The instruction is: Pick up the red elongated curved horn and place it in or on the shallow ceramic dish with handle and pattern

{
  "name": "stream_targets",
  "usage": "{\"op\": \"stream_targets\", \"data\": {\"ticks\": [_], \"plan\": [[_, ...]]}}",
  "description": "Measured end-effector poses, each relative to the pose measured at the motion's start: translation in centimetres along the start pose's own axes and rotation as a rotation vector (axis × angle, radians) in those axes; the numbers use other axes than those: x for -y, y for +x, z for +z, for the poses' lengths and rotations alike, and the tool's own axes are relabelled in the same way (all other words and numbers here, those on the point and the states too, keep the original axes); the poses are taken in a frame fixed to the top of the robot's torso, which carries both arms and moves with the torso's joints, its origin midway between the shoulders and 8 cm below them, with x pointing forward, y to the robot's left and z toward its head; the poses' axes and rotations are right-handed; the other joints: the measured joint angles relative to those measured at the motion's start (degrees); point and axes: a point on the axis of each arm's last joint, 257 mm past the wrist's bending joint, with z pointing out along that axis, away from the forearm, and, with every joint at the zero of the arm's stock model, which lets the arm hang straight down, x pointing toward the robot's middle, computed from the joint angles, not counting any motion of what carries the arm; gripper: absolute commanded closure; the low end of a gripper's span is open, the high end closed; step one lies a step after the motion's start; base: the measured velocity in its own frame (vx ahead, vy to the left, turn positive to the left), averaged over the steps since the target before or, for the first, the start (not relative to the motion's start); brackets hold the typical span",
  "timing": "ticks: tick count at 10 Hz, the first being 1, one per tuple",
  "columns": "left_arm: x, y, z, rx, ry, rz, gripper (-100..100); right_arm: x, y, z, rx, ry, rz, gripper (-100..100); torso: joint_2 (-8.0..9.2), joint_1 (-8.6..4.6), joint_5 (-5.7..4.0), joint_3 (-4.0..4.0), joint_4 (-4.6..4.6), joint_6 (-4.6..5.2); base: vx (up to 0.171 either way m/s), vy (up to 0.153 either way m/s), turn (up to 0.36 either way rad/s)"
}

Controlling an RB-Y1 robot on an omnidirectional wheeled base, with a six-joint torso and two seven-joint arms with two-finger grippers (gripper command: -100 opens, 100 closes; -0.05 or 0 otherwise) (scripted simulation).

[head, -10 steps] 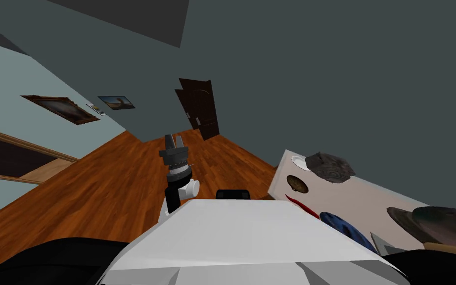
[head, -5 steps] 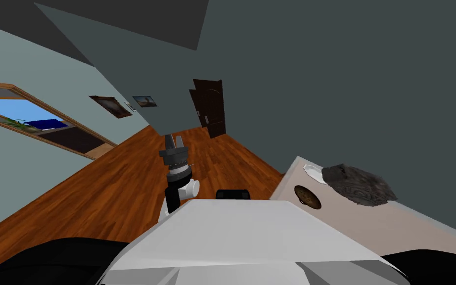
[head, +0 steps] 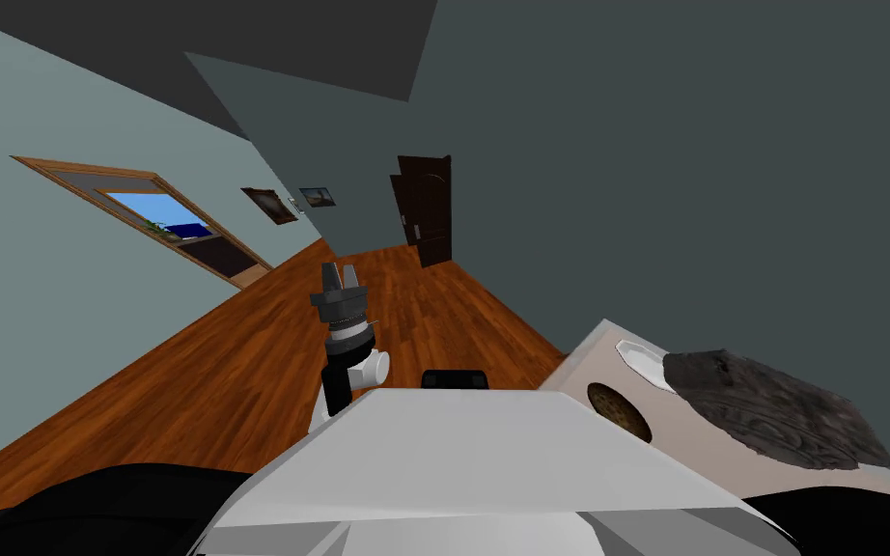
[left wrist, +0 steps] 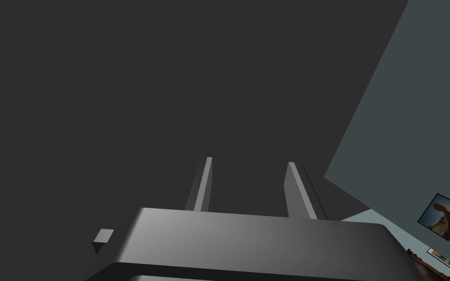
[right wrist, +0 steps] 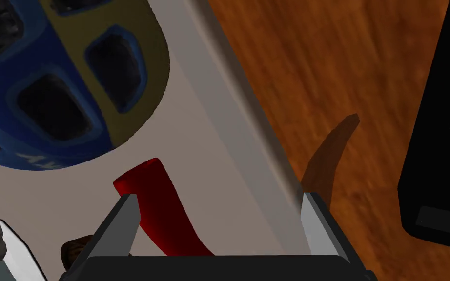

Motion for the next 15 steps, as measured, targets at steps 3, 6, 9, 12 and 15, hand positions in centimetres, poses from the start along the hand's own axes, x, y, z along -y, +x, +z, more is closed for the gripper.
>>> {"op": "stream_targets", "data": {"ticks": [3, 6, 9, 12, 15], "plan": [[0.0, 0.0, 0.0, 0.0, 0.0, 0.0, 0, 1.9, -0.3, 0.7, -0.012, 0.061, -0.124, -100, -0.09, -0.04, -0.02, -0.05, -0.02, 0.01, 0.002, -0.088, 0.178], [0.0, 0.0, 0.0, 0.0, 0.0, 0.0, 0, 1.1, -1.7, 1.4, -0.002, 0.074, -0.199, -100, -0.06, 0.05, -0.01, -0.03, -0.01, 0.01, -0.008, -0.061, 0.128], [0.0, 0.0, 0.0, 0.0, 0.0, 0.0, 0, 0.8, -2.0, 1.6, -0.001, 0.075, -0.199, -100, 0.0, 0.26, 0.04, 0.0, -0.01, 0.05, -0.025, -0.022, 0.035], [0.0, 0.0, 0.0, 0.0, 0.0, 0.0, 0, -0.2, -2.6, 2.5, -0.004, 0.077, -0.186, -100, 0.12, 0.24, 0.03, 0.07, 0.02, 0.06, -0.056, -0.034, 0.051], [0.0, 0.0, 0.0, 0.0, 0.0, 0.0, 0, -0.6, -2.8, 2.7, -0.005, 0.074, -0.179, 100, -0.02, 0.32, 0.12, -0.01, -0.01, 0.05, -0.009, -0.007, 0.005]]}}
